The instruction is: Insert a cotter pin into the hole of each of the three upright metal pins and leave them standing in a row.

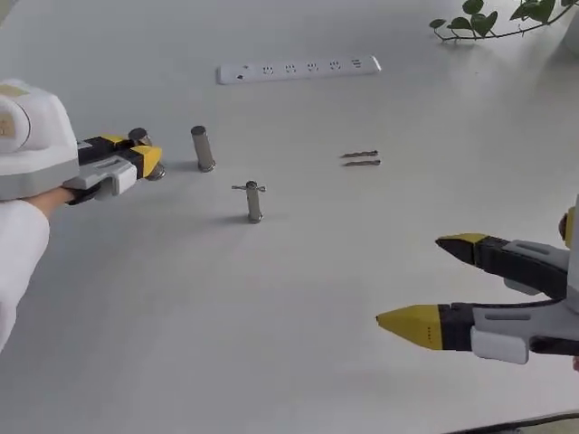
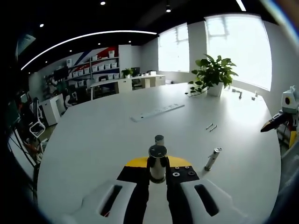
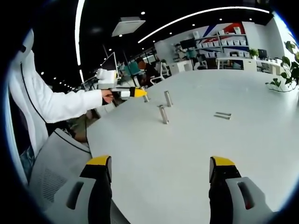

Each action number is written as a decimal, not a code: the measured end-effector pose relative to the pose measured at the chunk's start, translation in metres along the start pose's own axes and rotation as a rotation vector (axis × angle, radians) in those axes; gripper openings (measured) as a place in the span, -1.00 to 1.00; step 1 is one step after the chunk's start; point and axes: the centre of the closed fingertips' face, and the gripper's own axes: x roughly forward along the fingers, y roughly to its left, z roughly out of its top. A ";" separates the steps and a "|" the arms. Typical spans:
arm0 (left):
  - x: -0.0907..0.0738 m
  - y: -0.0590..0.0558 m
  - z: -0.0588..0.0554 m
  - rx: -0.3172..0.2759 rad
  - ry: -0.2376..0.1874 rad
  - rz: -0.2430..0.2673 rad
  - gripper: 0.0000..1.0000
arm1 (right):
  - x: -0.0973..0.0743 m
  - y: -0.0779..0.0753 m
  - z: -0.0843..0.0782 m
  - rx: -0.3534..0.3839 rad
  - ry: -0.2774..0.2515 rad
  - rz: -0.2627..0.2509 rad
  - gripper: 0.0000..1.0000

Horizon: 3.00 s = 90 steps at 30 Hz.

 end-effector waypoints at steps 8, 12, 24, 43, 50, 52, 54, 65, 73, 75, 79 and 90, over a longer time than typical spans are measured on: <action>-0.024 -0.039 -0.007 -0.017 -0.001 -0.007 -0.79 | -0.004 0.007 0.000 -0.014 -0.006 0.014 0.68; -0.031 -0.058 -0.006 -0.002 -0.003 -0.004 -0.79 | -0.007 0.011 0.001 -0.020 -0.014 0.016 0.68; -0.026 -0.110 -0.025 -0.079 0.001 -0.024 -0.79 | -0.014 0.017 -0.002 -0.021 -0.024 0.013 0.67; -0.011 -0.141 -0.054 -0.062 0.056 -0.047 -0.79 | -0.016 0.019 -0.004 -0.014 -0.034 0.012 0.66; -0.012 -0.145 -0.058 -0.044 0.054 -0.067 -0.79 | -0.015 0.019 -0.007 -0.009 -0.028 0.012 0.66; -0.012 -0.146 -0.059 -0.036 0.055 -0.076 -0.79 | -0.015 0.019 -0.007 -0.009 -0.027 0.012 0.66; -0.012 -0.146 -0.060 -0.043 0.058 -0.077 -0.79 | -0.015 0.019 -0.007 -0.008 -0.027 0.012 0.66; -0.012 -0.145 -0.065 -0.025 0.060 -0.090 -0.78 | -0.009 0.020 -0.004 0.006 -0.045 0.022 0.61; -0.013 -0.144 -0.063 -0.087 0.052 -0.093 -0.76 | -0.008 0.021 -0.005 0.007 -0.040 0.030 0.61; -0.017 -0.144 -0.058 -0.114 0.042 -0.100 -0.74 | -0.008 0.022 -0.005 0.004 -0.041 0.031 0.61; -0.034 -0.140 -0.049 -0.146 0.018 -0.133 -0.58 | -0.010 0.021 -0.005 0.007 -0.042 0.029 0.61; -0.084 -0.128 -0.039 -0.186 -0.015 -0.204 -0.14 | -0.009 0.018 -0.006 0.014 -0.031 0.023 0.61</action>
